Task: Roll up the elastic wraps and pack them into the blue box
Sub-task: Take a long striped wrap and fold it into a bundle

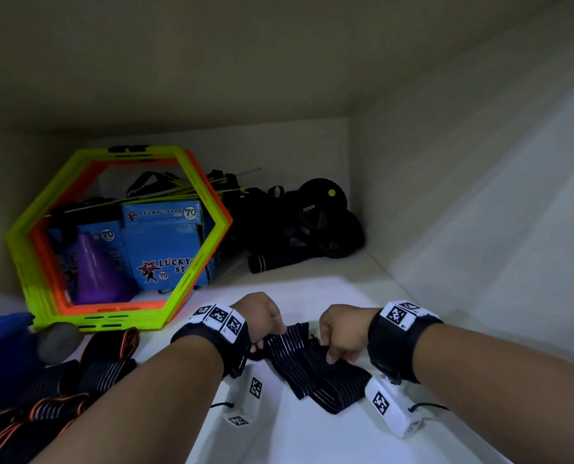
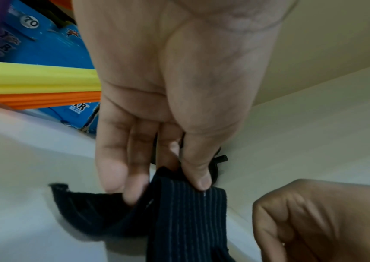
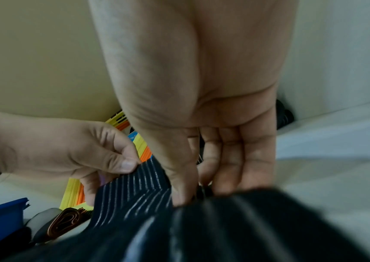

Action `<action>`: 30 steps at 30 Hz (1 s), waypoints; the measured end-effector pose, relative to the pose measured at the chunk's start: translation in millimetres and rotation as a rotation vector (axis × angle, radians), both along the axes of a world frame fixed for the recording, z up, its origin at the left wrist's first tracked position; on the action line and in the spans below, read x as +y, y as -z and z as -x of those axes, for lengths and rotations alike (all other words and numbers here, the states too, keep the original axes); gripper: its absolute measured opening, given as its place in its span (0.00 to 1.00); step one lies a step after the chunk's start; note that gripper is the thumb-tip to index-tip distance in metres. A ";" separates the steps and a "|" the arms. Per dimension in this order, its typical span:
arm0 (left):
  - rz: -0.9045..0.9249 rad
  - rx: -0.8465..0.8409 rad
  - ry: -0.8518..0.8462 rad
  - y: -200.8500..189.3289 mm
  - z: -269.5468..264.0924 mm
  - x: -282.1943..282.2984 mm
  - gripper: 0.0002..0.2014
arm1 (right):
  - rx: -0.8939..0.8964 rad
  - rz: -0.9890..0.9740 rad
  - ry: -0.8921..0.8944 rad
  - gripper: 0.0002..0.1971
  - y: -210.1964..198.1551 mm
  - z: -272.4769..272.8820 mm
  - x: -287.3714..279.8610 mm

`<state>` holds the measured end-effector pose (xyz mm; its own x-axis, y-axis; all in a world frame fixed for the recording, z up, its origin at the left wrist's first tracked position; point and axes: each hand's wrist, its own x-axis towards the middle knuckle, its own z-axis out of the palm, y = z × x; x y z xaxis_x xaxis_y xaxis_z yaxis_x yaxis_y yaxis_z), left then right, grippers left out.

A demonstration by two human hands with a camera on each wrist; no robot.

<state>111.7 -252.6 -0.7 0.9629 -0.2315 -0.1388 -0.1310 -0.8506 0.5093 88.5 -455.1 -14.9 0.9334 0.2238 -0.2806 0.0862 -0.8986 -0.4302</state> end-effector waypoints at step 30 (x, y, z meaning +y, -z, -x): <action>-0.037 -0.631 -0.003 -92.4 13.0 18.5 0.14 | -0.528 -0.503 0.006 0.15 -114.6 -6.7 -8.8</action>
